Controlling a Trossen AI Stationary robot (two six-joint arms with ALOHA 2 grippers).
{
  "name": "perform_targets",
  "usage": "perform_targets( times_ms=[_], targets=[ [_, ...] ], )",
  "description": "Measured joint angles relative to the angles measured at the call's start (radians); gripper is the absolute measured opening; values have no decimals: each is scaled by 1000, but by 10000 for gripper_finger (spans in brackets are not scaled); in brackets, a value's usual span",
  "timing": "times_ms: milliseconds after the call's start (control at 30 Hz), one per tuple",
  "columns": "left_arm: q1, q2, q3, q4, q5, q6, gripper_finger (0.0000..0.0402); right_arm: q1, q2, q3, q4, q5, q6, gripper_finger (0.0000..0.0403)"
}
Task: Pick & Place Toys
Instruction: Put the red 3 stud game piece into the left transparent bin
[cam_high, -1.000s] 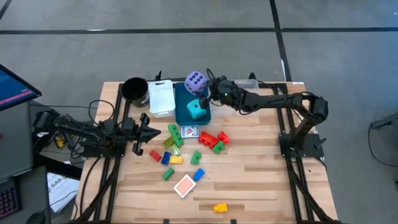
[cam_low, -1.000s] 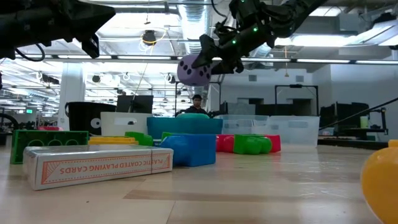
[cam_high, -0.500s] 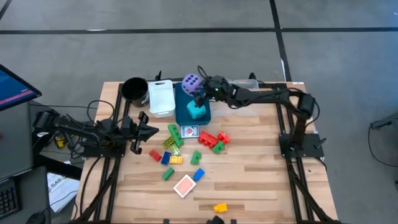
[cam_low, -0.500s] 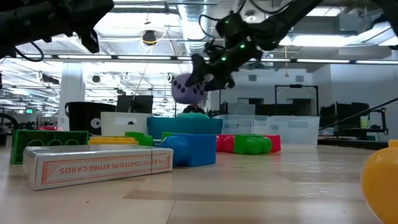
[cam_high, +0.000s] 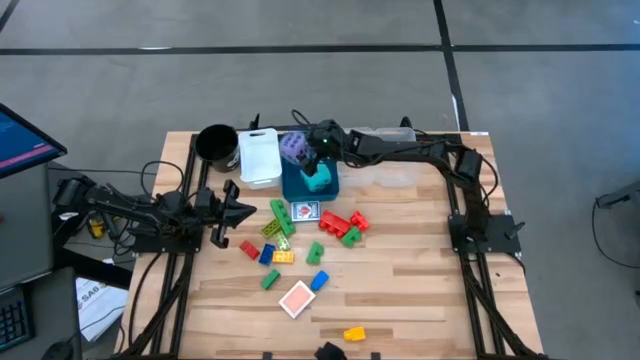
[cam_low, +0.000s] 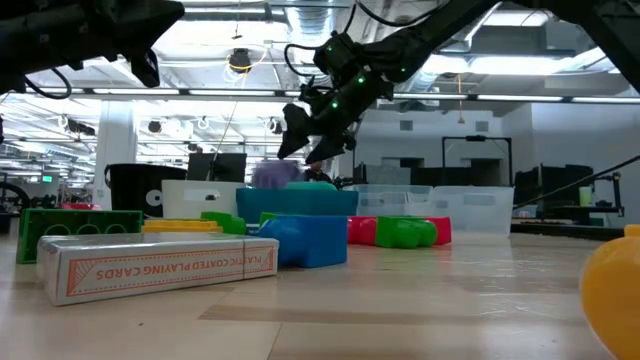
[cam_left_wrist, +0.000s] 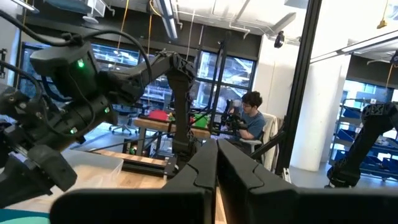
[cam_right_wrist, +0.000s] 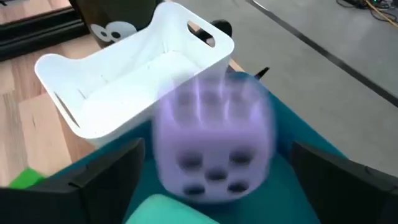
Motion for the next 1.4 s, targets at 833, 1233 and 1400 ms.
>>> perform_targets(
  times_ms=[833,1233,1400],
  targets=[
    [0,0,0,-15,-5,-2,3,465,-339,-120,-394,568,23,399],
    [3,0,0,1,-34,97,3,735,-444,-394,-445,706,465,400],
    [3,0,0,11,-76,113,3,763,-424,-517,-402,714,498,400]
  ],
)
